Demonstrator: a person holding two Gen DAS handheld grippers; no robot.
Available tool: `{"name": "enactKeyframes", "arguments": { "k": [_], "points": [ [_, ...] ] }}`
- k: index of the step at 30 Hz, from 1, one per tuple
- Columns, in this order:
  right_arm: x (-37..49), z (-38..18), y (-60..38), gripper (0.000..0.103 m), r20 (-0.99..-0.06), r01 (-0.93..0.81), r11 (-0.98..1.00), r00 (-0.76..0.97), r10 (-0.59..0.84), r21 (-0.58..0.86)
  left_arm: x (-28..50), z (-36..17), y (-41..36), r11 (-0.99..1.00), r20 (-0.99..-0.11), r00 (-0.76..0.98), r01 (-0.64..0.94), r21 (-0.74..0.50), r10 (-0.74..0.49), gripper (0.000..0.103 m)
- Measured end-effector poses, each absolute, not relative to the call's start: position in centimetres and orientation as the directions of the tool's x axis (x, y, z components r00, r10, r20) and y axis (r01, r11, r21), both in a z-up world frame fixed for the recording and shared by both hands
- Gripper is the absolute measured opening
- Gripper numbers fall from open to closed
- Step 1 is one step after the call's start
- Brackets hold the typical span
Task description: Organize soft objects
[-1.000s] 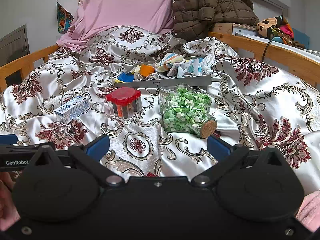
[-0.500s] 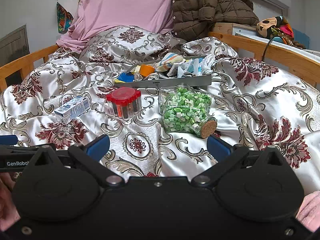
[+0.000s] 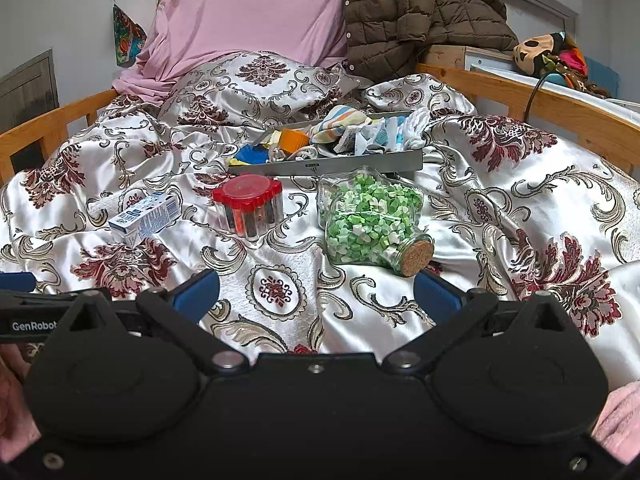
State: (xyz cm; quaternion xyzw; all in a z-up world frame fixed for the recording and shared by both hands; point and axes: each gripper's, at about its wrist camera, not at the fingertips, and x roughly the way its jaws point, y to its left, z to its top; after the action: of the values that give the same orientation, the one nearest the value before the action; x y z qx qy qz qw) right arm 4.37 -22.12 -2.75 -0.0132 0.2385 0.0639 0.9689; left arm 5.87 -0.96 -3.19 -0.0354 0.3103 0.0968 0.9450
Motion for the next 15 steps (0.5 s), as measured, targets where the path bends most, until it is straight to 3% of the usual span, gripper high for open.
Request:
{"name": "enactKeyframes", "arguments": {
  "k": [15],
  "points": [
    [4.35,-2.73,-22.11,0.102,-0.464,-0.130,0.991,0.878,0.117,0.004,6.22,-3.07,-1.09,0.979,-0.606,0.779,-0.203,-0.003,0.160,0.102]
  ]
}}
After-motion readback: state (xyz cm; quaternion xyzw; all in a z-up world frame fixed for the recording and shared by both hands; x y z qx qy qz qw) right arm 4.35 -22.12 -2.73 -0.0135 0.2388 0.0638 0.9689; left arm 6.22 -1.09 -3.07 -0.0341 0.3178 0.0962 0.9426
